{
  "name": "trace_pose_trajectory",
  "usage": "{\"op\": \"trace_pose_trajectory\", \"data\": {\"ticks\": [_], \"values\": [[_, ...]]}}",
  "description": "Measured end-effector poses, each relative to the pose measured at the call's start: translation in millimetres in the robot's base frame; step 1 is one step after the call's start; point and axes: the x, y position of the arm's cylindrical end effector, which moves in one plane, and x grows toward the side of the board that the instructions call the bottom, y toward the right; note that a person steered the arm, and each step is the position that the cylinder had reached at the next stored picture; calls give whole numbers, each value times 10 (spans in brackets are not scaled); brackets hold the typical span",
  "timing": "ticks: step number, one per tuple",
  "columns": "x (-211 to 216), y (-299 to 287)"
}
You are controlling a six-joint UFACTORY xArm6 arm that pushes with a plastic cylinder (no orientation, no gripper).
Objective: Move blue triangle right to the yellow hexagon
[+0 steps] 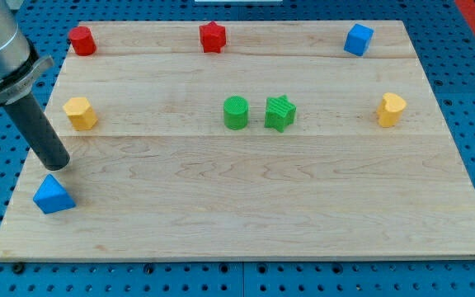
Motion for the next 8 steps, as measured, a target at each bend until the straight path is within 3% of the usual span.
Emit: {"op": "trace_pose_trajectory", "data": {"ticks": [1,2,4,6,8], "values": [[75,-545],[258,-545],[716,78],[275,1177],[273,948]]}}
